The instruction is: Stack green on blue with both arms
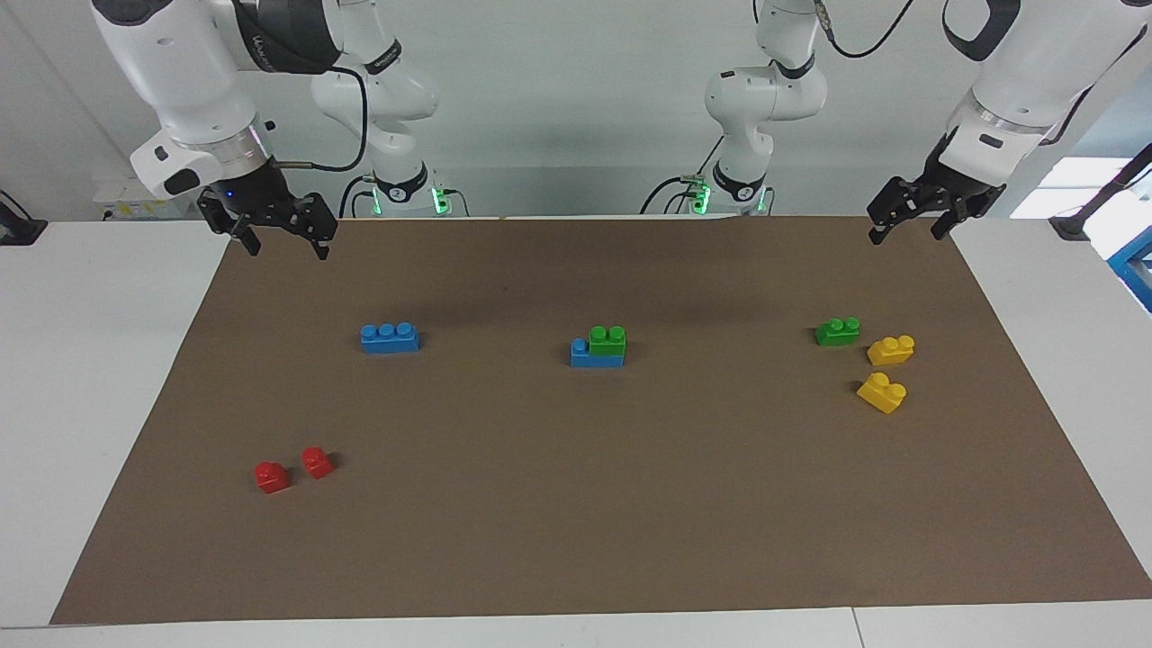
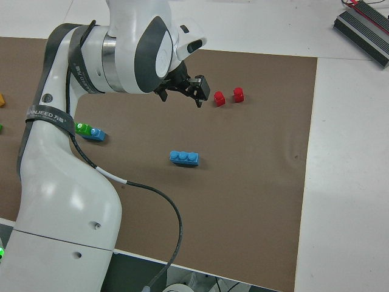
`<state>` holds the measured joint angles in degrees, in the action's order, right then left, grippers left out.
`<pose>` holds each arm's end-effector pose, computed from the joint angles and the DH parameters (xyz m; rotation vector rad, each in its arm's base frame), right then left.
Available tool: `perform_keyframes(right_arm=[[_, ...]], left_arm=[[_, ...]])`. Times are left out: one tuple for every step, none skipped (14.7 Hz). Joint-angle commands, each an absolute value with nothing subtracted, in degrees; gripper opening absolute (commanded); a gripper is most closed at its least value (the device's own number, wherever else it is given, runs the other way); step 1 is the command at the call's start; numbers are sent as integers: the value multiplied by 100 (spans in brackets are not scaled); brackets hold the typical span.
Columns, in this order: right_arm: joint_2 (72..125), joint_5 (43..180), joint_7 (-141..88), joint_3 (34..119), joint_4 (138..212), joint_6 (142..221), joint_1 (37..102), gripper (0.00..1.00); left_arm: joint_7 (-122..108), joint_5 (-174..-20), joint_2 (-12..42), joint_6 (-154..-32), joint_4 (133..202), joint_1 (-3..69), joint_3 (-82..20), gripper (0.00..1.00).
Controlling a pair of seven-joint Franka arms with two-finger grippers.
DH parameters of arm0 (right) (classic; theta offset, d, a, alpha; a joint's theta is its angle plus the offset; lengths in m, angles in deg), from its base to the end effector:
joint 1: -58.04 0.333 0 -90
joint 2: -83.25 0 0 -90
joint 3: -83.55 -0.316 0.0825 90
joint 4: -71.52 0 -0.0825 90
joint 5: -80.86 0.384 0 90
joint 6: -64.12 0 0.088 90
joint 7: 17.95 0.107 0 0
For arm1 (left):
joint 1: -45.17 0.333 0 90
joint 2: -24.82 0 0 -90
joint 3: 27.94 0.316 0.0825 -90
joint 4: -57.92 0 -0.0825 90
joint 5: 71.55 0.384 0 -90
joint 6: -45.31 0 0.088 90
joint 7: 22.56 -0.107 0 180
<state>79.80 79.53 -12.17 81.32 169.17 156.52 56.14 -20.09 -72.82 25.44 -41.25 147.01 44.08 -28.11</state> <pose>0.5370 0.0013 0.5978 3.1107 -0.1461 -0.0468 0.5449 -0.0145 0.6328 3.1200 0.0314 -0.0531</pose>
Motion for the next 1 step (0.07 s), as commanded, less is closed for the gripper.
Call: perform_keyframes(right_arm=[[8043,7848,-1373,8065,16811,15544,5531,100]], left_arm=[[-2028,-7401,2438,-4012,14510,4429,-2785,100]])
